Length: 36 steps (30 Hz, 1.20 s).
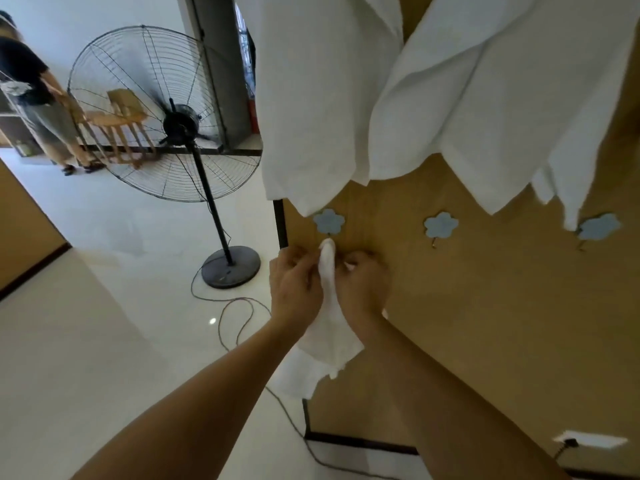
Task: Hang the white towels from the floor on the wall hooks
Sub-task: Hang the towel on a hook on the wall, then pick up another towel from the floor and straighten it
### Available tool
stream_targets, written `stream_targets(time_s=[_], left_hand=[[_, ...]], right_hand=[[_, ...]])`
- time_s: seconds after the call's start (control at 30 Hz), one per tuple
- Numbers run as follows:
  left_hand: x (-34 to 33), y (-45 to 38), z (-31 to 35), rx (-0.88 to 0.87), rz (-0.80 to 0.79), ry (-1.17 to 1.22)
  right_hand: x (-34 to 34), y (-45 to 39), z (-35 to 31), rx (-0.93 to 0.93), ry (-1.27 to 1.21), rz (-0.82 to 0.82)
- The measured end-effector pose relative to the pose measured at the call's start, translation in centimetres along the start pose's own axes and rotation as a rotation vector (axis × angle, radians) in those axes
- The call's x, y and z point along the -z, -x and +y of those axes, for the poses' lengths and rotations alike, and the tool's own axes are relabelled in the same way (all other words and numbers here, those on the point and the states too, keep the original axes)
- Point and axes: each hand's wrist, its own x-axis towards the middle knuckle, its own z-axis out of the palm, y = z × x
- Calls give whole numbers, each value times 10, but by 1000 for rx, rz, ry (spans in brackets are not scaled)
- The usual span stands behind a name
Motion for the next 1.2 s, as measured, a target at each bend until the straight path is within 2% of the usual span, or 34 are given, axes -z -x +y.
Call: stream_targets(time_s=[0.07,0.1,0.17,0.23,0.37,0.5,0.6,0.67,0.77,0.87,0.97,1.2], left_hand=[[2,4,-2,-124,13,-264],[4,4,-3,-136,-40,-285],[7,5,-3,-41,-174,-137],[8,7,-4,64,-241,8],[9,12,-10,100,-319,104],[21,3,-26,-40,-466,36],[43,-12,-40,-134,-513,15],[59,-19,-48,-197,-507,66],[75,-27,-61,-305,-528,64],[83,-29,-65,-358,-591,-16],[90,-17,-49,-408,-613,-23],[105,81,46,-734,-736,112]], right_hand=[[2,5,-1,156,171,116],[3,7,-2,204,156,109],[5,12,-5,153,-31,-1],[5,21,-6,56,-166,-104],[-8,34,-11,56,-94,-115],[-23,29,-27,-66,-12,79],[-32,33,-38,-71,242,155],[-35,40,-43,-100,347,137],[-33,55,-48,-230,259,47],[-24,88,-43,-270,269,50],[-4,126,-37,-333,277,93],[87,244,-16,-390,531,246]])
